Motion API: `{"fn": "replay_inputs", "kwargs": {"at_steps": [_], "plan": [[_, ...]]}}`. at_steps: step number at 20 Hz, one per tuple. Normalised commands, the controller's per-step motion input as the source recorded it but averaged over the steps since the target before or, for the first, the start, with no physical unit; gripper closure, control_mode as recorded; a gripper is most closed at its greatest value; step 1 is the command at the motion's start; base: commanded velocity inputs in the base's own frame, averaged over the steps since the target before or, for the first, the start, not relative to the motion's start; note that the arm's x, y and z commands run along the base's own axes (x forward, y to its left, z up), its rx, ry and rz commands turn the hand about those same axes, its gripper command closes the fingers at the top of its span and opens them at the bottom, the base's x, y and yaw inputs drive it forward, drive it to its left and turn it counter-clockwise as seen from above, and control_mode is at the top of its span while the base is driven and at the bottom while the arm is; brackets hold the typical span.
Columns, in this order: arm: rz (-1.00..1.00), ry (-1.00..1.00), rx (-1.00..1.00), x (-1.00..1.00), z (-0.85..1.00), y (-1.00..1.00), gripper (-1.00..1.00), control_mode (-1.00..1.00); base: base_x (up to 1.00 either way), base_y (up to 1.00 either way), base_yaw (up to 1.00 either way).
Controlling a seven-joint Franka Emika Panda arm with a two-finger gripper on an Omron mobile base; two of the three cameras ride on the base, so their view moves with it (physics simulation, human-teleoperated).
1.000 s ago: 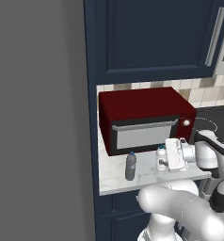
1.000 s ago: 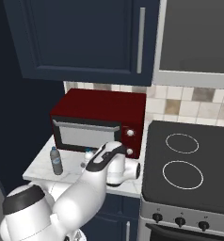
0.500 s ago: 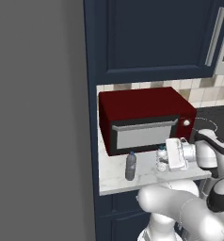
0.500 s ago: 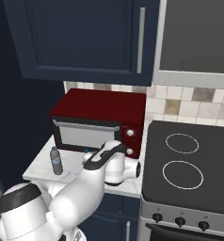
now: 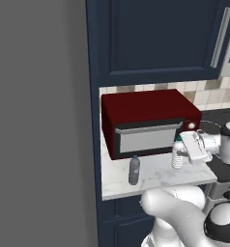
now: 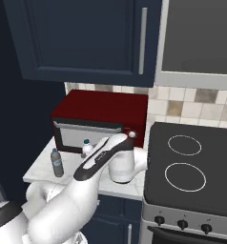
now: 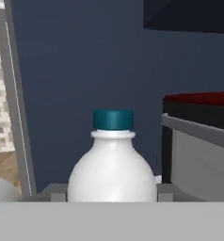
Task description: Take the bottled waters from the counter and place them in the freezer to freeze. Close the freezer door after placing the bottles.
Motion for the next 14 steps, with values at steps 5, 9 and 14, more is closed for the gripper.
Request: {"fn": "replay_inputs", "kwargs": {"at_steps": [5, 9, 14], "plan": [[-0.05, 0.06, 0.16, -0.89, 1.0, 0.1, 1.0, -1.0, 0.0, 0.0, 0.0], [0.0, 0.0, 0.04, -0.77, 1.0, 0.5, 1.0, -1.0, 0.0, 0.0, 0.0], [0.0, -0.01, -0.02, -0.7, 0.96, 0.6, 1.0, -1.0, 0.0, 0.0, 0.0]]}}
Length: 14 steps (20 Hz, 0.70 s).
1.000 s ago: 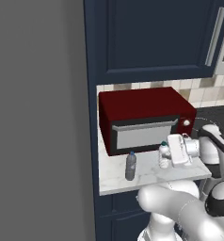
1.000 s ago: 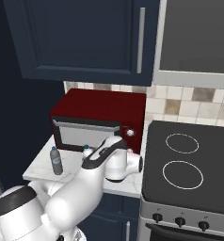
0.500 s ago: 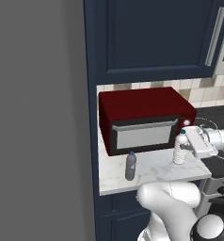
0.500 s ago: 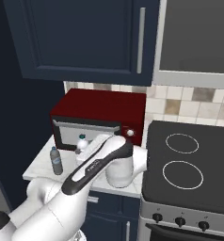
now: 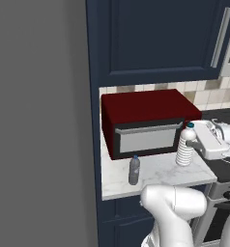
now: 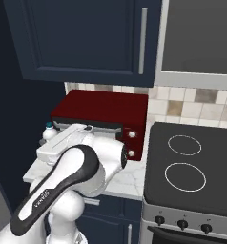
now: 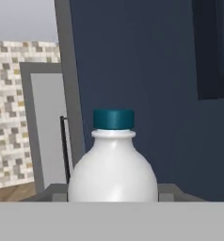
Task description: Take the bottled waters from the counter and place them in the freezer to freeze. Close the freezer door after placing the bottles.
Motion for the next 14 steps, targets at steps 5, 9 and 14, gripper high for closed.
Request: {"fn": "replay_inputs", "kwargs": {"at_steps": [5, 9, 14], "plan": [[0.0, -0.09, -0.01, -0.68, 0.56, 0.09, 1.0, -1.0, 0.0, 0.0, 0.0], [0.0, -0.06, 0.0, -0.69, 0.41, 0.0, 1.0, -1.0, 0.0, 0.0, 0.0], [0.0, 0.02, -0.08, -0.26, 0.42, 0.09, 1.0, -1.0, 0.0, 0.0, 0.0]]}}
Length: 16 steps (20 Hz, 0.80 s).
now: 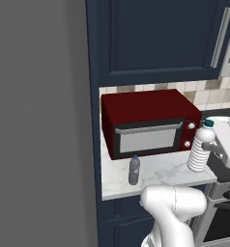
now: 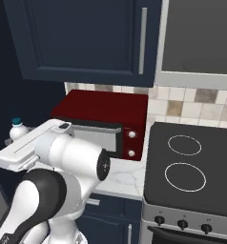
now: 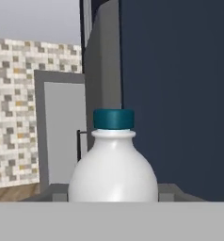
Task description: Take the bottled waters from the counter and place them in the freezer to freeze. Close the freezer door after placing the bottles.
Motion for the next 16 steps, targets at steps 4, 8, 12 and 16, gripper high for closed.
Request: {"fn": "replay_inputs", "kwargs": {"at_steps": [4, 8, 12, 16], "plan": [[0.0, 0.09, -0.24, 0.0, 0.07, 0.04, 1.0, -1.0, 0.0, 0.0, 0.0], [0.0, 0.01, -0.05, -0.02, -0.16, -0.04, 1.0, -1.0, 0.0, 0.0, 0.0], [-0.02, 0.0, 0.0, 0.0, -0.22, -0.16, 1.0, -1.0, 0.0, 0.0, 0.0], [-0.03, 0.01, 0.01, 0.0, -0.03, -0.17, 1.0, -1.0, 0.0, 0.0, 0.0]]}}
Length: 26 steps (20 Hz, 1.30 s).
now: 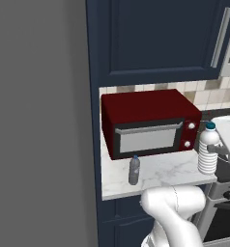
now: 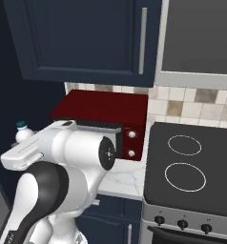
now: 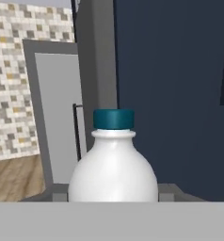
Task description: Take the bottled waters from the counter and place them in the freezer to freeze. Close the freezer door after placing the bottles.
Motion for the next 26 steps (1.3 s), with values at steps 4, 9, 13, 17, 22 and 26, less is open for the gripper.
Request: {"fn": "replay_inputs", "kwargs": {"at_steps": [4, 9, 13, 17, 22, 26], "plan": [[0.0, 0.0, 0.05, 0.0, -0.11, -0.09, 1.0, -1.0, 0.0, 0.0, 0.0], [0.0, 0.0, 0.0, 0.0, -0.01, 0.0, 1.0, -1.0, 0.0, 0.0, 0.0], [0.0, 0.0, 0.0, 0.0, 0.0, 0.0, 1.0, -1.0, 0.0, 0.0, 0.0], [0.0, 0.0, 0.0, 0.0, 0.0, 0.0, 1.0, -1.0, 0.0, 0.0, 0.0], [0.0, 0.0, 0.0, 0.0, 0.0, 0.0, 1.0, 1.0, -0.04, 0.0, 0.0], [0.0, 0.0, 0.0, 0.0, 0.0, 0.0, 1.0, 1.0, -0.54, 0.03, 0.0]]}}
